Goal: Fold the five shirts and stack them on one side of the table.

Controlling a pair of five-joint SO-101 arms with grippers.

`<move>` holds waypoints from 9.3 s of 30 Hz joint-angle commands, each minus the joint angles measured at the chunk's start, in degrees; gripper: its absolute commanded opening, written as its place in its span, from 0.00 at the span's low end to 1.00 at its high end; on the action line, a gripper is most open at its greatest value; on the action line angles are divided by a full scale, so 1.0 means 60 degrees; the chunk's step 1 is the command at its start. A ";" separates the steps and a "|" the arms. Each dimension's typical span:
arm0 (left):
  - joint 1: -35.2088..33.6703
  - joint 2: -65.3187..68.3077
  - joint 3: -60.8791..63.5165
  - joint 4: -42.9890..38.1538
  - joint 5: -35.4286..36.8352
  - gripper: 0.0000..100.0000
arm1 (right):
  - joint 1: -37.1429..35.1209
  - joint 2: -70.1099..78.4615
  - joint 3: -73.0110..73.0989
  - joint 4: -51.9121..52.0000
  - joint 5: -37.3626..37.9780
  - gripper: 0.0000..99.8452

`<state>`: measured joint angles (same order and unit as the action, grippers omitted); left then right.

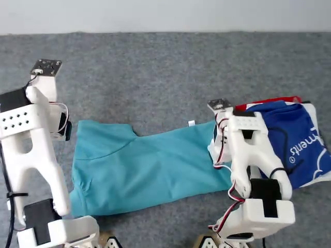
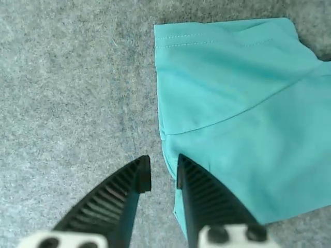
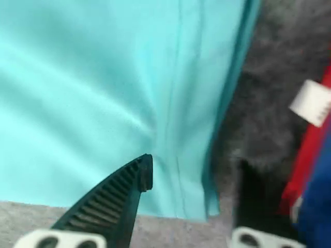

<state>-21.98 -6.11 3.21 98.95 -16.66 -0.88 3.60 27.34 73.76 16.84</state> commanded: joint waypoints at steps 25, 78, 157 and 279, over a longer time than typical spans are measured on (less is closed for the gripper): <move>0.1026 0.8234 -0.7289 -0.0777 0.0073 0.14 | -0.0462 -0.2073 -0.2652 0.2791 0.0117 0.30; 0.2711 0.1026 0.1751 0.0088 -0.0967 0.02 | -0.0520 -0.2103 -0.2608 0.2894 0.0073 0.30; -0.1612 -0.4659 0.3451 0.0088 -0.0733 0.06 | -0.4300 0.3905 -1.0256 0.4476 -0.1538 0.30; 0.4645 0.4264 -0.2249 0.0249 0.0205 0.04 | -0.1414 0.4637 -0.8630 0.4828 -0.1187 0.30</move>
<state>5.36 25.89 -11.91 99.12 -15.43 -7.56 31.91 -24.26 100.57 9.63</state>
